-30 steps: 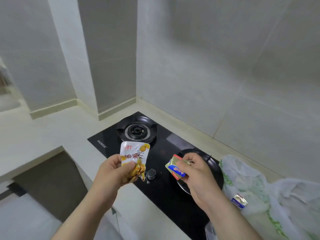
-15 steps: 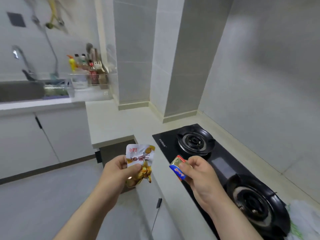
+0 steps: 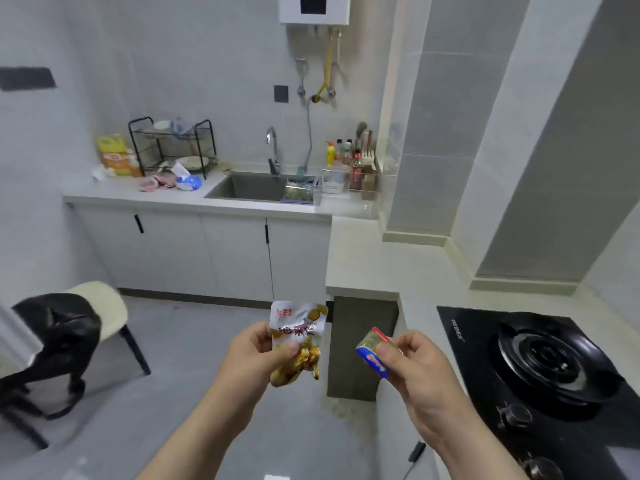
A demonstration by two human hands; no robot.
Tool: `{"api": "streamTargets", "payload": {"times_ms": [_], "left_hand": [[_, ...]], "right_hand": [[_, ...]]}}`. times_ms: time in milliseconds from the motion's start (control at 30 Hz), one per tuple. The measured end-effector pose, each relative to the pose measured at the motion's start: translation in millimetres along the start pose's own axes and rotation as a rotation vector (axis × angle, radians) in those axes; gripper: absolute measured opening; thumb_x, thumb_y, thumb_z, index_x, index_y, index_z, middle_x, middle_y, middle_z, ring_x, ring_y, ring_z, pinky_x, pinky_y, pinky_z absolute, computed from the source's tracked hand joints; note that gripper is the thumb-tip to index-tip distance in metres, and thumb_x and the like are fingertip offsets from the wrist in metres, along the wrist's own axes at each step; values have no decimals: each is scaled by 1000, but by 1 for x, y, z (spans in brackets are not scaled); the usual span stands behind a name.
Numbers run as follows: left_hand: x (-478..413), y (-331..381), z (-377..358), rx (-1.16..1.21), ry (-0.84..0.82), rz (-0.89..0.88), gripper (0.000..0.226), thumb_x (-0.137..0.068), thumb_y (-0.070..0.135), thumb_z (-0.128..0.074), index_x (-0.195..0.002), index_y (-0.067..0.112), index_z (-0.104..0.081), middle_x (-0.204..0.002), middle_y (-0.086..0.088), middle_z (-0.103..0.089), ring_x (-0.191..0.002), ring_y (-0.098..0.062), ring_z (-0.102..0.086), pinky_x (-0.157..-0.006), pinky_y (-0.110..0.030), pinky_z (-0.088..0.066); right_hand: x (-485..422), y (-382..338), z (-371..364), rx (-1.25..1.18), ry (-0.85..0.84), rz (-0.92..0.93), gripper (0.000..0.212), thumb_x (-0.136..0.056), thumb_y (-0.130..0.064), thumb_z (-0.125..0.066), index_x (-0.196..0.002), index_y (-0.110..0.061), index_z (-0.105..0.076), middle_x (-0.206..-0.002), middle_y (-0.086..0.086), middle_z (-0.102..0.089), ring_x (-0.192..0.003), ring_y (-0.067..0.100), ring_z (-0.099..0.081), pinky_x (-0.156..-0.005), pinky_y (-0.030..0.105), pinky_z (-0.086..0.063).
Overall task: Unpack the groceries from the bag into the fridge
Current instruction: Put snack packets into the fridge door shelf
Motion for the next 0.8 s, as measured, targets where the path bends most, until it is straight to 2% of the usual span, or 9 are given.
{"api": "streamTargets", "payload": {"times_ms": [100,233,333,433,567,800], "left_hand": [[19,0,23,-13,97,1,24,-84,7,-73,-107,9,-67,-95,-10,-76,-90,-26,-72,-79,-38,-55],[48,-2,50,-27,217,-9,25,-85,8,-73,-109,10,-66,-96,-9,-76,-94,-28,-72,-85,-41,-56],[70,-3,64,-33,296,-6,23,-86,7,-71,-108,12,-66,-96,-7,-76,-90,-23,-72,-82,-38,-57],[92,0,83,-42,382,-6,23,-87,5,-68,-109,10,-65,-95,-6,-76,-89,-21,-73,-80,-35,-58],[117,10,114,-39,489,-26,22,-87,5,-68,-108,11,-65,-94,-4,-76,-86,-18,-73,-71,-28,-57],[155,20,176,21,650,-83,21,-87,4,-67,-107,11,-66,-94,-6,-76,-88,-21,-73,-76,-35,-56]], "right_hand": [[-1,-1,-22,10,-90,15,29,-63,-32,-89,-72,-23,-63,-79,7,-71,-80,21,-68,-77,42,-51],[0,3,-48,-10,-175,33,15,-81,-13,-76,-82,-13,-61,-81,9,-70,-77,18,-68,-69,33,-53],[3,7,-68,-14,-238,27,14,-83,-10,-73,-88,-6,-60,-83,11,-72,-76,18,-70,-62,26,-52],[7,11,-96,-34,-294,2,18,-80,-13,-74,-91,-7,-61,-92,16,-71,-84,24,-69,-64,29,-52],[20,15,-136,-78,-375,-33,15,-82,-10,-72,-90,-8,-60,-90,15,-71,-88,29,-68,-70,35,-52],[36,6,-200,-63,-497,-5,13,-85,-2,-69,-84,-8,-58,-79,8,-71,-82,27,-66,-72,36,-50]]}}
Point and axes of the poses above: each hand's wrist, its own x-axis away from the middle knuckle, its own z-axis out of the back of the hand, y = z × x, the point moved 9 cm from there along -x, towards the middle knuckle
